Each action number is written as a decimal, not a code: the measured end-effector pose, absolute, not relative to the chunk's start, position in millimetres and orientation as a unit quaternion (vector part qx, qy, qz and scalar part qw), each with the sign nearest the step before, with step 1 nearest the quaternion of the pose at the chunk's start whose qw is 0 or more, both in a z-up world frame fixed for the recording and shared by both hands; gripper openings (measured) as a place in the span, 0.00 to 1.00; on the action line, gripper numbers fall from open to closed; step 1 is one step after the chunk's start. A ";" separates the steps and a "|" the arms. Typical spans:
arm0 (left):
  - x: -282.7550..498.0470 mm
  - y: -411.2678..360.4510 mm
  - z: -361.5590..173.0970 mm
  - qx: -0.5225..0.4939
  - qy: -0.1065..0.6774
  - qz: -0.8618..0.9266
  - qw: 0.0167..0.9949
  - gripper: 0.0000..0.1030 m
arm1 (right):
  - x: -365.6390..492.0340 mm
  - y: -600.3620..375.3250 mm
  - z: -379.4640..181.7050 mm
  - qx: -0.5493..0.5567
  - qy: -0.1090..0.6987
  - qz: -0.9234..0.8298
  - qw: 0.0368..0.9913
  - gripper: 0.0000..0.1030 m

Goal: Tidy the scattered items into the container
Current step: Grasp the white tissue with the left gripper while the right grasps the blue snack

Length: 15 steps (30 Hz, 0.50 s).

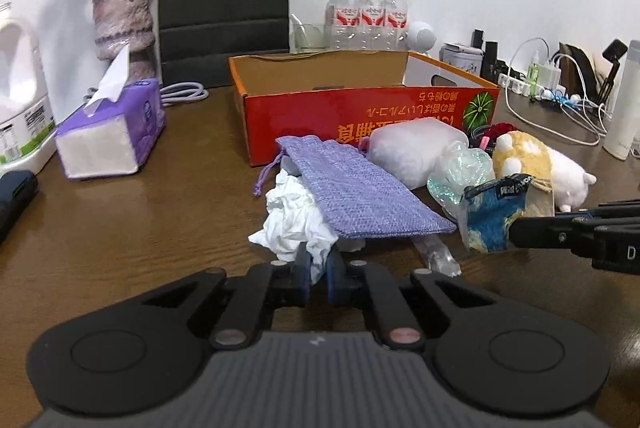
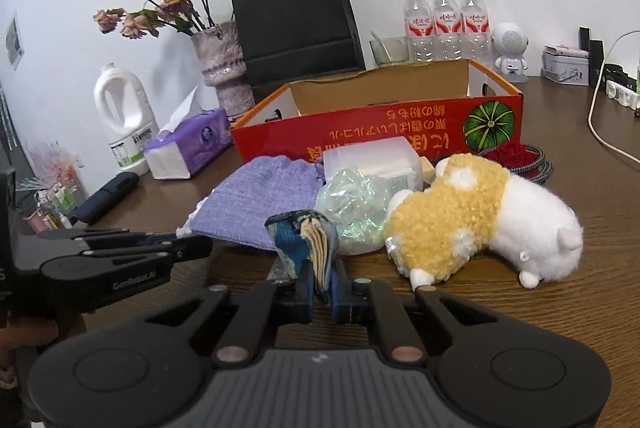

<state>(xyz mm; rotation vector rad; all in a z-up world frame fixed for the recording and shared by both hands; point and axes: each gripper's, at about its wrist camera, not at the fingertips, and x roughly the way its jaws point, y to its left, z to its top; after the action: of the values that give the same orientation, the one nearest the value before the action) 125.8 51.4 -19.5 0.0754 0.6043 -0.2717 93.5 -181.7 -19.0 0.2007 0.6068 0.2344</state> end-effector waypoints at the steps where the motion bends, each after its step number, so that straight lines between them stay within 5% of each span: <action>1: 123.4 53.6 -18.2 0.035 0.296 -0.131 0.946 0.08 | 91.8 -182.6 -18.1 0.098 0.296 0.115 0.943 0.07; 15: 56.9 88.2 35.6 -0.029 0.228 -0.093 0.969 0.08 | 60.6 -196.3 0.6 0.083 0.257 0.126 0.955 0.07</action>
<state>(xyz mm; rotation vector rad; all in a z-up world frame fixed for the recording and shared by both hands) 56.9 88.2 35.6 -0.0586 0.4614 -0.1882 60.6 -196.3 0.6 0.1684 0.5217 0.2552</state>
